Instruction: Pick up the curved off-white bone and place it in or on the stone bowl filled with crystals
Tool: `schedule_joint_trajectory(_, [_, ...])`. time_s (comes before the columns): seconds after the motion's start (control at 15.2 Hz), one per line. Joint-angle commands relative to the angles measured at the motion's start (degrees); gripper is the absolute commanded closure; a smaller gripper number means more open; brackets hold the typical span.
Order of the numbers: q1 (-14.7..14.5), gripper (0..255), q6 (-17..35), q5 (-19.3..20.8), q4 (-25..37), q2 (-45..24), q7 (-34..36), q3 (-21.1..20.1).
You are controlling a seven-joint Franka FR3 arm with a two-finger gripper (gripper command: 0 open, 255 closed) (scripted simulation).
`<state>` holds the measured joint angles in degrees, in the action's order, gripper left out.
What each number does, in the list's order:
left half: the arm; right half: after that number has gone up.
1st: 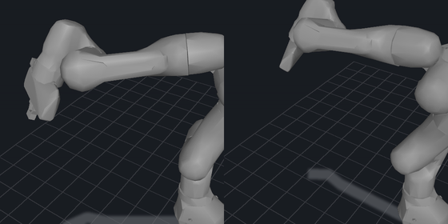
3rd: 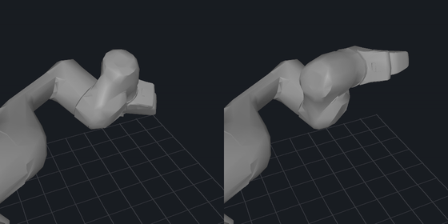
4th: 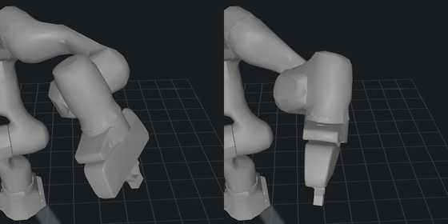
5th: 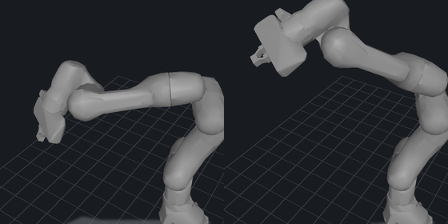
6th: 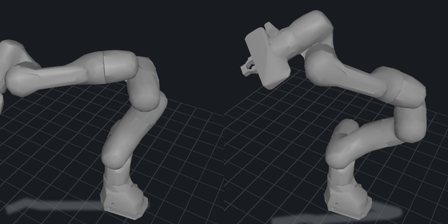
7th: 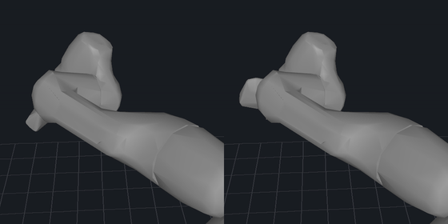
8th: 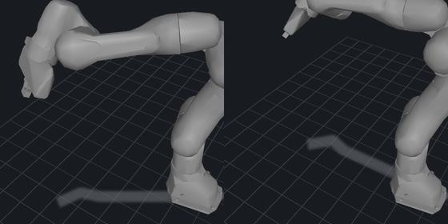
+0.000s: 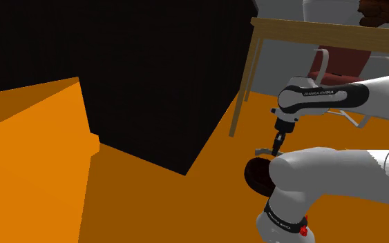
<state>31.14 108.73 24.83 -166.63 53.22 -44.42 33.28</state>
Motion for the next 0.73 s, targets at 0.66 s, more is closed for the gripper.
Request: schedule_joint_trajectory(0.66, [1.32,255,12.16,5.64,-5.37,-7.17,-0.77,6.05])
